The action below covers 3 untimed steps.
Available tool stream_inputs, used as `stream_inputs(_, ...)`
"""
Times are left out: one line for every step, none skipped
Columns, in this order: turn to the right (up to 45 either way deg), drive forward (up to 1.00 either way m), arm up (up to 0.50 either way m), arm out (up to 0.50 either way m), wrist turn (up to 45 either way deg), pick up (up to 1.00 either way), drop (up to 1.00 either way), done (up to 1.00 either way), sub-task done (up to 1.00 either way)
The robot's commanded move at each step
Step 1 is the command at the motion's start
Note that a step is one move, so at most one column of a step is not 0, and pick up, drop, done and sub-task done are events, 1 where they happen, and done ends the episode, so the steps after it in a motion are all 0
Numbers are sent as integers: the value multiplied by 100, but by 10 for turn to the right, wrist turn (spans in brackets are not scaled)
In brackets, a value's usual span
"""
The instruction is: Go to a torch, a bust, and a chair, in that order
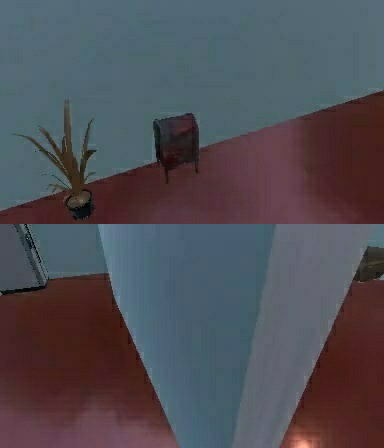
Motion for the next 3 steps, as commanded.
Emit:
stream_inputs(450, 0, 0, 0, 0, 0, 0, 0, 0)
stream_inputs(180, 0, 0, 0, 0, 0, 0, 0, 0)
stream_inputs(0, 100, 0, 0, 0, 0, 0, 0, 0)
